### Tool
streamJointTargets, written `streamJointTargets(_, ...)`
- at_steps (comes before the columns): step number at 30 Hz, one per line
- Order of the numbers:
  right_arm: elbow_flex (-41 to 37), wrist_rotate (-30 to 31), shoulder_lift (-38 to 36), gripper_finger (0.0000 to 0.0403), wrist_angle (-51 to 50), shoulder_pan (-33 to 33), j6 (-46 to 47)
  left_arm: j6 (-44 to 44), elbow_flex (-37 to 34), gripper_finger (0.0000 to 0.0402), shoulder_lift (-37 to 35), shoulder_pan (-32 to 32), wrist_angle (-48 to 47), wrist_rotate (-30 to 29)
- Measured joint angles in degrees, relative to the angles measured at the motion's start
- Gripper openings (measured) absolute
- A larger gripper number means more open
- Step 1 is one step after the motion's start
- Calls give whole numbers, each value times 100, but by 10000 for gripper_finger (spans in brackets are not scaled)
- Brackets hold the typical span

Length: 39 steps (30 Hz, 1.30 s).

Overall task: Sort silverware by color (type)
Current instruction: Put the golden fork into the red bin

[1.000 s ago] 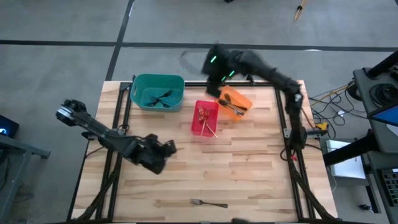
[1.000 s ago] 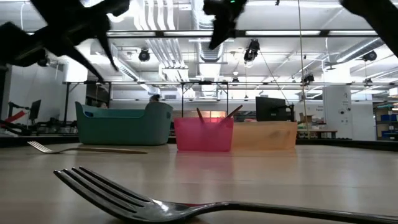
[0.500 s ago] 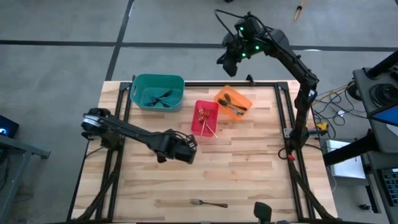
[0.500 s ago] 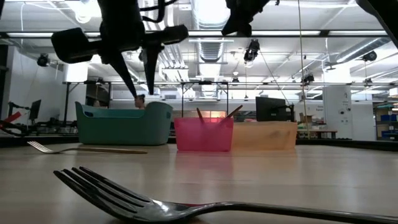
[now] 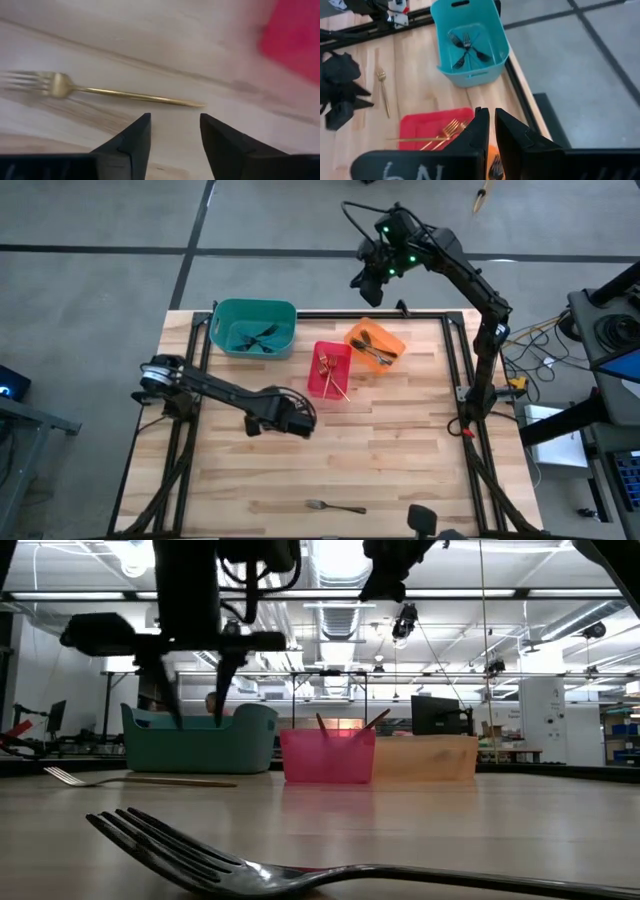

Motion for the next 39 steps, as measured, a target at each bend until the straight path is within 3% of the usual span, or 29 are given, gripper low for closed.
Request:
streamJointTargets(4,-15,0,16,22,-212,0,61,368,-387,161,16,2,191,181)
streamJointTargets(14,-24,2,21,22,-222,4,552,784,-1259,162,257,19,1851,312)
streamJointTargets(19,-26,4,23,22,-330,11,716,2129,-1044,162,326,-29,1484,705)
streamJointTargets(24,-26,3,22,22,-404,77,710,3996,-824,162,280,-75,675,1545)
streamJointTargets(27,-26,4,14,22,-635,107,582,4610,-763,162,258,-104,356,1913)
streamJointTargets(33,-26,8,5,22,-826,107,376,4267,-477,162,170,-241,214,1976)
streamJointTargets(37,-26,9,11,22,-680,107,302,3463,-80,162,164,-360,72,1911)
streamJointTargets(39,-26,9,27,22,-631,106,307,3078,163,162,162,-459,102,1598)
